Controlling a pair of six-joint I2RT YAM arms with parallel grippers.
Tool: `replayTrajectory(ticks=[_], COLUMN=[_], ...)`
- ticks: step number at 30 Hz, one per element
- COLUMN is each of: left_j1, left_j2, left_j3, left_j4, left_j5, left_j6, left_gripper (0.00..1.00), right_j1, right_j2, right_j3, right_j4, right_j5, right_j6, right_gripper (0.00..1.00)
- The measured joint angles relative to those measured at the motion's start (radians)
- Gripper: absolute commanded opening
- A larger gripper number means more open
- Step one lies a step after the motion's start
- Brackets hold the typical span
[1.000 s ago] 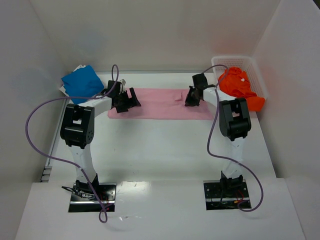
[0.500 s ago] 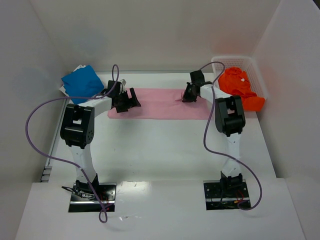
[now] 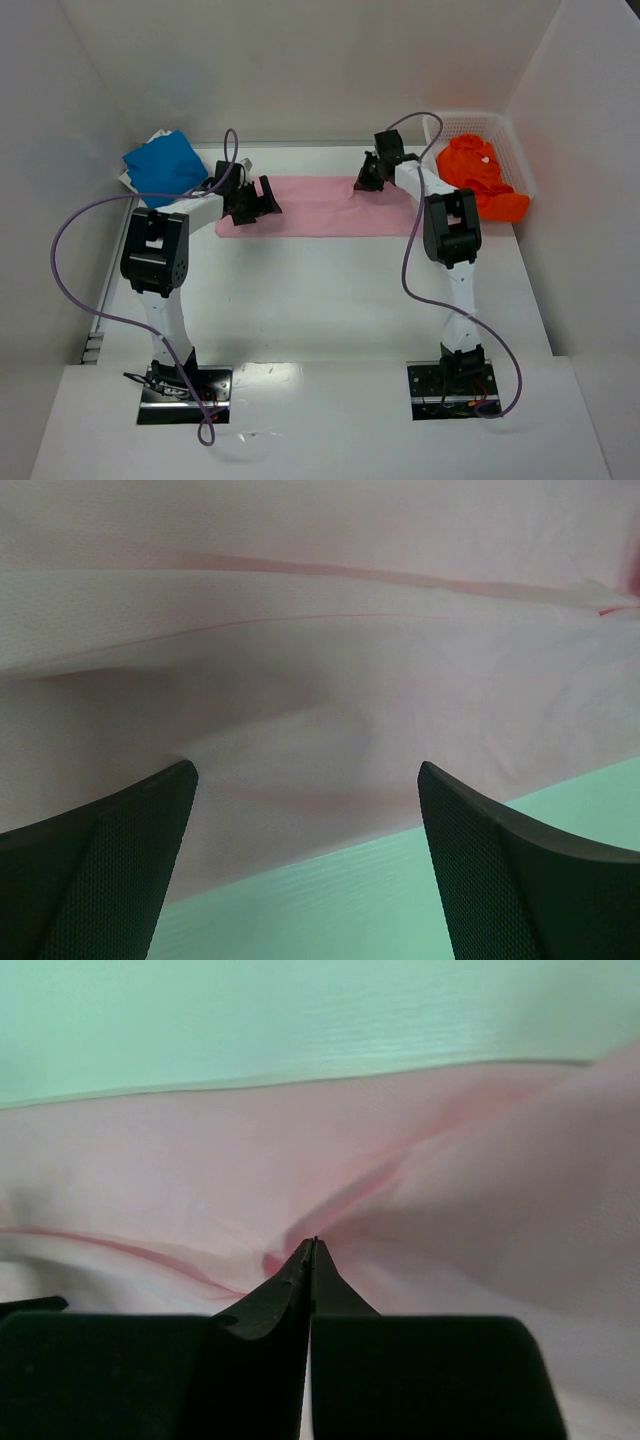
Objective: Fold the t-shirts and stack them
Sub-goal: Fold the other side of the tshirt into a rectangle, then rotate the tshirt 90 degrees
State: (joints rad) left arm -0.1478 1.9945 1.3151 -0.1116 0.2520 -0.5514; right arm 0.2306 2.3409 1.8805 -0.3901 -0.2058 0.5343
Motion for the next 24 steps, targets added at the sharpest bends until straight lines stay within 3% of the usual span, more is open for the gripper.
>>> replayTrajectory(ticks=[14, 19, 24], left_j1=[0.011, 0.058, 0.096], left_j2=[-0.006, -0.062, -0.127], left_j3=[0.016, 0.059, 0.141], left_j4=[-0.039, -0.093, -0.114], left_j5=[0.005, 0.027, 0.037], left_j6=[0.023, 0.078, 0.175], left_gripper=[0.99, 0.99, 0.99], right_j1=[0.023, 0.015, -0.002], right_j2=[0.004, -0.099, -0.311], right_j3=[0.062, -0.009, -0.119], right_j4=[0.000, -0.005, 0.010], right_j5=[-0.003, 0.024, 0.045], right_j6=[0.006, -0.001, -0.005], right_gripper=[0.03, 0.12, 0.24])
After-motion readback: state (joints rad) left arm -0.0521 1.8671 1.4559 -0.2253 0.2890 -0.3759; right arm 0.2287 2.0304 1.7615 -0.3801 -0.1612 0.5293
